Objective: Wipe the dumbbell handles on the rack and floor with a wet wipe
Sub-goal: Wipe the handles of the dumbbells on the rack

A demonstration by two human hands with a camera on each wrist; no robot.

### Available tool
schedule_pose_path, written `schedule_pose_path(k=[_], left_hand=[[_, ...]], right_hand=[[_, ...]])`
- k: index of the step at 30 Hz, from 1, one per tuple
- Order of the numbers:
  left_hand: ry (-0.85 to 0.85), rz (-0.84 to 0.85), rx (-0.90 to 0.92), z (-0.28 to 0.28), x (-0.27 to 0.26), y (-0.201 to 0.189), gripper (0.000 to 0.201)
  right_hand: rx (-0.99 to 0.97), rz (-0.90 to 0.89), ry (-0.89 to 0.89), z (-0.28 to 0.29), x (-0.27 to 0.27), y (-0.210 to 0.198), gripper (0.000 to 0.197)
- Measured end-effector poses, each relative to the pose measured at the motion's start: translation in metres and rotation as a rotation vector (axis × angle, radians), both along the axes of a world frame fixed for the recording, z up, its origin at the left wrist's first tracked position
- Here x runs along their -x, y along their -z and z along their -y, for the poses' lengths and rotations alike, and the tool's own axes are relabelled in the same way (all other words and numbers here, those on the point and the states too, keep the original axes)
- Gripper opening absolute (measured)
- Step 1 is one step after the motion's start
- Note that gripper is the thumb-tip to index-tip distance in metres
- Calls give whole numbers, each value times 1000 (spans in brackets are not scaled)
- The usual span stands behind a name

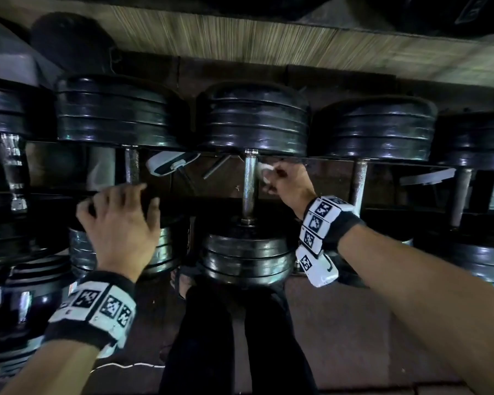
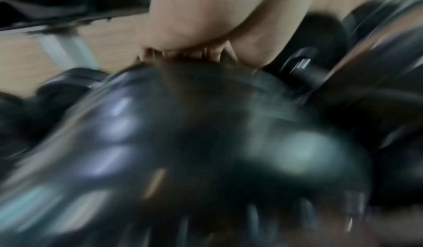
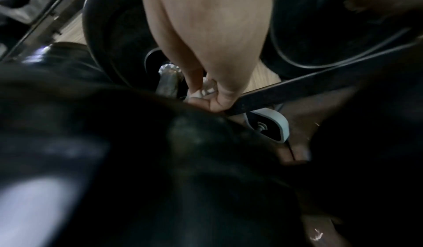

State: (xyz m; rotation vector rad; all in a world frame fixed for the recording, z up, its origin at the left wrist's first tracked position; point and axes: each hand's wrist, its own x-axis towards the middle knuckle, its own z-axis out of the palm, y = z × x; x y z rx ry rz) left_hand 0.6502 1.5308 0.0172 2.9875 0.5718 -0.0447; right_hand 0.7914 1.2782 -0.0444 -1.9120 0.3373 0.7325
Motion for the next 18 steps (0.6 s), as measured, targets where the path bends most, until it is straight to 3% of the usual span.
schedule_pose_path(k=[6,13,18], left_hand=[[31,66,-11,-1,4,6,28],[2,69,-4,0,3,2,22],[-11,88,-6,-1,4,4,21]], right_hand=[[12,152,-68,-20,-2,-13,22],[123,76,-99,-3,21,-13,13],[202,188,-141,-21,-2,6,20]])
